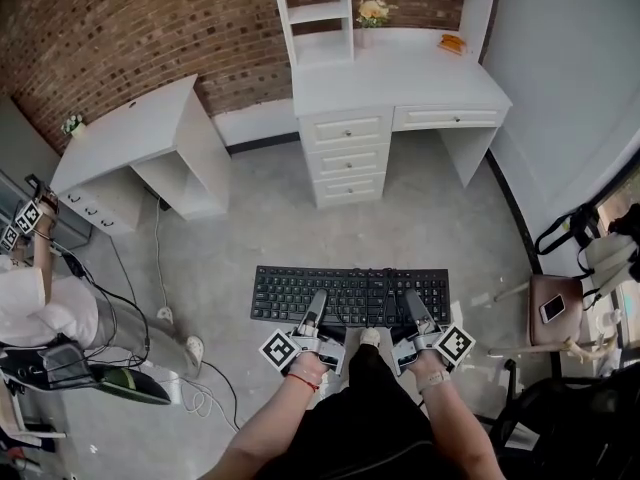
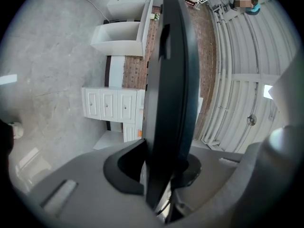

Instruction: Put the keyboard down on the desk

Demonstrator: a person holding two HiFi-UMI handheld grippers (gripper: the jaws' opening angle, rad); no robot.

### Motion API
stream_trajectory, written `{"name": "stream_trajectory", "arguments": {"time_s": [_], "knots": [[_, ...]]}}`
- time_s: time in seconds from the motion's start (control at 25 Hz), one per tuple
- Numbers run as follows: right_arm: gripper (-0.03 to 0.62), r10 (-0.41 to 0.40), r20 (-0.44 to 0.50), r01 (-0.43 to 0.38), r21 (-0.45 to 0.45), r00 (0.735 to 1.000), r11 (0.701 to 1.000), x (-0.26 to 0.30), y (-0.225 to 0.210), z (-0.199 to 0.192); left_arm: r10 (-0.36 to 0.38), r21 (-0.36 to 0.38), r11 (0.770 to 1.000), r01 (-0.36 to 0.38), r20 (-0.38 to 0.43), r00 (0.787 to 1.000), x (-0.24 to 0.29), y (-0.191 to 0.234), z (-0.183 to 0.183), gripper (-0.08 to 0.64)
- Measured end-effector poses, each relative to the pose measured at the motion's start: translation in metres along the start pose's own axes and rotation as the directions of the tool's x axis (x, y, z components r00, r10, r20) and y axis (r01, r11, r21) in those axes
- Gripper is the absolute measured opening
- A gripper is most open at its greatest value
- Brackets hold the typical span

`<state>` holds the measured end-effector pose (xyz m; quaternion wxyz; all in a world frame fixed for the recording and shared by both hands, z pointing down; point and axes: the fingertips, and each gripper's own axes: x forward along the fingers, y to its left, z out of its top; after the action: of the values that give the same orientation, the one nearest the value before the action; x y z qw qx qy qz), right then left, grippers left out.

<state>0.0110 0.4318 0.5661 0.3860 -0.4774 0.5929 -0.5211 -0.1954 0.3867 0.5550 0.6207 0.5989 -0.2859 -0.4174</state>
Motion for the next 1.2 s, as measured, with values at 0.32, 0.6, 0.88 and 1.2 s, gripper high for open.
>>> {"name": "stream_trajectory", "arguments": {"time_s": [0.32,0.6,0.88,1.2], "knots": [[0.081,-0.002,-0.026,0.002,-0.002,1.000,1.000,0.058,-0.002,0.036,-0.008,0.011,1.000,0.007,0.020,1.000,0.062,0.003,0.014,0.075],[0.081,0.017,-0.061,-0.017,0.013,0.998,1.000,0.107,0.002,0.067,-0.003,0.015,1.000,0.002,0.053,0.999,0.111,0.006,0.023,0.074],[0.081,0.006,-0.086,-0.005,0.017,0.996,1.000,0.139,-0.006,0.088,0.013,0.032,0.999,-0.016,0.076,0.997,0.144,0.014,0.031,0.074],[0.081,0.006,-0.101,-0.004,0.020,0.995,1.000,0.163,-0.015,0.111,0.005,0.024,1.000,-0.008,0.088,0.996,0.174,0.023,0.029,0.075]]}}
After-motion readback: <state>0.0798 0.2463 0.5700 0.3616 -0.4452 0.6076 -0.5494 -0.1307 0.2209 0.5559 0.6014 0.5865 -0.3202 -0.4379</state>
